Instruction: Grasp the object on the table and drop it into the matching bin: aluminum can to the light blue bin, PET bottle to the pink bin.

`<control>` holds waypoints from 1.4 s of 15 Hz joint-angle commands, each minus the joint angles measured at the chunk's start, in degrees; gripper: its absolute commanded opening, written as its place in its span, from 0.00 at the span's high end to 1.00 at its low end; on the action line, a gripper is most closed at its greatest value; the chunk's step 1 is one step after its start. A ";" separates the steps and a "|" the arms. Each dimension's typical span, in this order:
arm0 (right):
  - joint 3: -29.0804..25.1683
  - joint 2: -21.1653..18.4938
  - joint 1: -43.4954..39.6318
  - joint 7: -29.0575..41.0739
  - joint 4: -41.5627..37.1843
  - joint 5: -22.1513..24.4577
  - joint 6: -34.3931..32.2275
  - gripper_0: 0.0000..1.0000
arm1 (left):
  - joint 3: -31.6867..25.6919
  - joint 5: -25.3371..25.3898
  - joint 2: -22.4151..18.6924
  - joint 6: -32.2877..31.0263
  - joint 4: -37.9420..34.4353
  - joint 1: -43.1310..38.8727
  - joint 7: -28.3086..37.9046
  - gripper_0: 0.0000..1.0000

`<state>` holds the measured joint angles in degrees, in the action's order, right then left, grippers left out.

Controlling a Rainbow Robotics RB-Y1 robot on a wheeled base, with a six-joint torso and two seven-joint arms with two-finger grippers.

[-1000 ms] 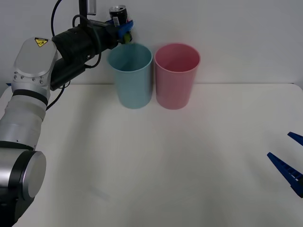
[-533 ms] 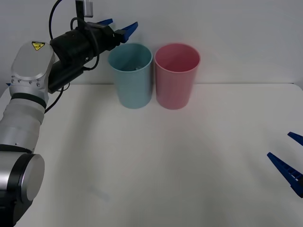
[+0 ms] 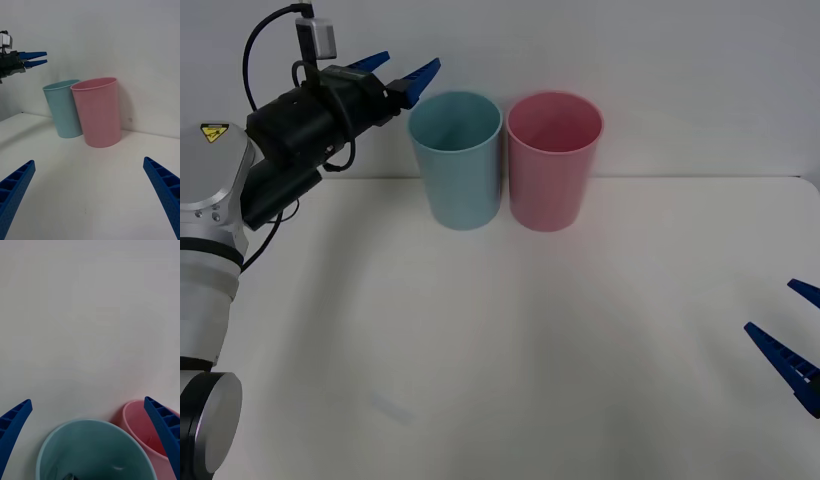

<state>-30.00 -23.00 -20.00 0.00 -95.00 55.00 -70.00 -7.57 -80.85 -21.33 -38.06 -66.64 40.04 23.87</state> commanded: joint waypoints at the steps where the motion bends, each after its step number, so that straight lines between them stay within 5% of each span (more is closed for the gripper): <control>1: 0.00 0.00 0.00 0.00 0.00 0.00 0.00 0.00 | -0.35 2.98 -1.61 -0.61 -3.50 -4.27 -1.29 0.00; 5: 0.00 0.00 0.00 0.00 0.00 0.00 0.00 0.00 | -3.33 5.80 -3.19 -2.28 -9.12 -11.65 -3.57 0.00; 16: 0.00 0.00 0.00 0.00 0.00 0.00 0.00 0.00 | -21.44 7.11 -4.60 -22.23 -19.05 -31.08 -13.06 0.00; 21: 0.00 0.00 0.00 0.00 0.00 0.00 0.00 0.00 | -23.72 13.09 -8.38 -27.07 -19.49 -39.43 -21.06 0.00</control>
<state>-30.00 -23.00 -20.00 0.00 -95.00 55.00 -70.00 -31.27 -68.94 -28.85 -64.76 -86.14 1.93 4.11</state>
